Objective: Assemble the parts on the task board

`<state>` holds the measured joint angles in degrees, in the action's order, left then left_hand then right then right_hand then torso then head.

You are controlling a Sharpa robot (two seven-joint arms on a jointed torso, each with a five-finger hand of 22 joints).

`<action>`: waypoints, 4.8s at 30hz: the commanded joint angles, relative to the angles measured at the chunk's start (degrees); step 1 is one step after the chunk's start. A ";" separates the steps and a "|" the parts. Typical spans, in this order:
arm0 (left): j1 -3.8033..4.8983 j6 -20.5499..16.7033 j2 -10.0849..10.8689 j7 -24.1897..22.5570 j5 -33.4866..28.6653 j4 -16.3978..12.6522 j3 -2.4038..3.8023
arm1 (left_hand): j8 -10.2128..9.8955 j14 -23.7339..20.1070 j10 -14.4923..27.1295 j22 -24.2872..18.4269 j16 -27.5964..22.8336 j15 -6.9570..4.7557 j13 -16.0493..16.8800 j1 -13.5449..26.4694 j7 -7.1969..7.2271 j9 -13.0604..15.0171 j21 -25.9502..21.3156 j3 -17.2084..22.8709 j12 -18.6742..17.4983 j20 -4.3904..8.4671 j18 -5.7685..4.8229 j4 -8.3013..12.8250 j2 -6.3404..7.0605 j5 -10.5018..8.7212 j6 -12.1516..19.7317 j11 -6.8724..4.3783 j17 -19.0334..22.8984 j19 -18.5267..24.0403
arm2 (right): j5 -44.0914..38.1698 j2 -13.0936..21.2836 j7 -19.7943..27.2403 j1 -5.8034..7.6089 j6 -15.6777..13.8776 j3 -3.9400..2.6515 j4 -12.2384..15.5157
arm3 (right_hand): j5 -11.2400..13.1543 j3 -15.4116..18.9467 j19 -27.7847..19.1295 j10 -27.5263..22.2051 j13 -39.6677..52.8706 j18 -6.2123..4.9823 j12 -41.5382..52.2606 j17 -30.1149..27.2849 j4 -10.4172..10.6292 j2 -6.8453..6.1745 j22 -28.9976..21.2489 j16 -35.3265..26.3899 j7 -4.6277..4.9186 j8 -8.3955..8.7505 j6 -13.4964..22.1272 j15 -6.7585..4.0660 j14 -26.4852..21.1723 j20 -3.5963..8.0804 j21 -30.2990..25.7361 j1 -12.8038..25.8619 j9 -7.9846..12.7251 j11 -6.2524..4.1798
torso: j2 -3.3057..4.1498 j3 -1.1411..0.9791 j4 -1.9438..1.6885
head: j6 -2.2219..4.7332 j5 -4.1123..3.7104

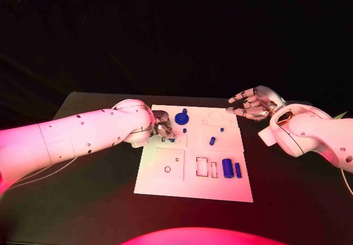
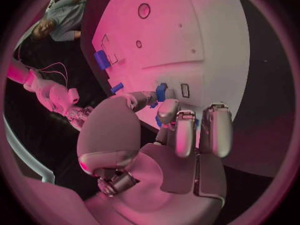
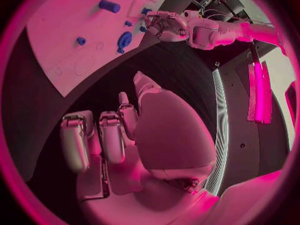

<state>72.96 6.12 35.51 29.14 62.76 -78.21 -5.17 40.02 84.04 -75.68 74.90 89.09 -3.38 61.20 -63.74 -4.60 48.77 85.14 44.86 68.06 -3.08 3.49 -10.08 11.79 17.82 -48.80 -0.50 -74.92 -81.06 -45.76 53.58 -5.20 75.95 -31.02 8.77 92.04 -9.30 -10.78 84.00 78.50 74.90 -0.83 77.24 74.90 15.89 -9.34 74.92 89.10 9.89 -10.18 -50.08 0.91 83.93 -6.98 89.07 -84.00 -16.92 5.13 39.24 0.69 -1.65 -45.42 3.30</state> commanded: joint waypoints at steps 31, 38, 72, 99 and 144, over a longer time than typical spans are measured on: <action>-0.07 3.02 0.07 0.21 0.21 0.01 -0.05 | 0.55 5.72 -0.79 3.88 0.43 -0.47 0.27 0.84 0.94 0.26 0.41 10.54 0.33 0.41 -0.78 11.41 -0.01 2.84 -1.70 -0.22 -14.28 -0.30 | -0.59 0.08 0.73 -0.04 0.67 0.00 0.03 | -0.48 -0.40 5.49 0.30 2.17 0.55 0.29 11.76 0.04 0.43 14.41 -0.35 -0.02 -0.51 0.42 -0.33 5.26 0.53 -0.13 0.41 0.07 -0.22 | 0.02 0.00 -0.04 | -0.16 -0.05; -0.07 3.10 -0.01 0.22 0.15 -0.06 -0.05 | 0.60 5.73 -0.92 3.92 0.46 -0.49 0.39 1.02 0.98 0.34 0.43 10.45 0.44 0.43 -0.79 11.42 0.06 3.25 -1.77 -0.25 -14.34 -0.33 | -0.59 0.09 0.74 -0.04 0.63 0.00 0.07 | -0.48 -0.40 5.49 0.30 2.17 0.55 0.29 11.76 0.04 0.43 14.41 -0.35 -0.02 -0.51 0.42 -0.33 5.26 0.53 -0.13 0.41 0.07 -0.22 | 0.05 -0.01 0.00 | -0.25 -0.16; -0.08 2.40 -1.67 0.09 -1.76 1.41 -0.05 | 0.71 5.81 -1.68 4.16 0.61 -0.78 0.82 3.63 1.62 0.89 0.38 7.99 0.79 0.52 -0.86 9.26 -1.38 2.09 -2.09 -0.67 -14.58 -0.46 | -0.59 0.13 0.77 -0.03 0.55 0.00 0.10 | -0.51 -0.49 5.45 0.28 2.13 0.53 0.26 11.69 0.08 0.41 14.36 -0.37 -0.03 -0.58 0.45 -0.34 5.25 0.53 -0.21 0.54 0.08 -0.22 | 0.03 0.01 -0.01 | -0.24 -0.58; -0.12 2.28 -2.29 0.07 -2.08 2.72 -0.11 | -0.82 5.78 -1.66 4.03 0.56 -1.17 1.28 7.60 2.32 0.35 -0.06 -5.20 1.01 0.89 -0.85 2.15 -1.14 0.95 -3.64 -1.11 -14.50 -0.50 | -0.54 0.15 0.90 -0.03 0.37 -0.01 0.20 | -0.52 -0.60 5.42 0.24 2.05 0.52 0.19 11.61 0.16 0.35 14.32 -0.41 -0.03 -0.69 0.52 -0.35 5.23 0.55 -0.28 0.82 0.10 -0.22 | -0.05 0.00 -0.04 | -0.50 -0.99; 0.53 -0.61 1.39 -0.37 -7.49 0.79 2.67 | -5.52 5.20 1.78 1.90 -0.56 -0.11 -2.92 3.27 0.61 -1.54 -1.55 -22.76 -2.80 0.29 -0.34 -6.61 -1.03 -5.00 -0.95 0.33 -12.71 1.16 | -0.35 -0.03 1.21 -0.04 -0.09 0.00 -0.92 | -0.46 -0.61 5.38 0.25 2.04 0.49 0.20 11.51 0.34 0.33 14.26 -0.45 -0.02 -0.76 0.61 -0.34 5.20 0.55 -0.37 1.26 0.13 -0.21 | -0.24 0.02 -0.13 | 0.21 -1.05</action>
<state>73.19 6.56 36.74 29.55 58.76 -77.24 -2.67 34.87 84.03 -74.29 74.91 88.86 -3.75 58.55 -59.98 -3.89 47.44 83.83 22.35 65.48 -2.70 3.49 -16.77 10.75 12.79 -50.03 -0.18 -74.90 -80.19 -45.75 53.61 -4.82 75.94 -31.17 8.77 91.23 -9.65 -11.09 84.00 78.51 74.93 -0.83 77.24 74.90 16.20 -9.13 74.95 88.88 9.68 -10.62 -49.88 0.91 83.93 -6.98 89.07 -83.17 -16.88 5.12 39.07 0.72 -1.74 -45.31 2.12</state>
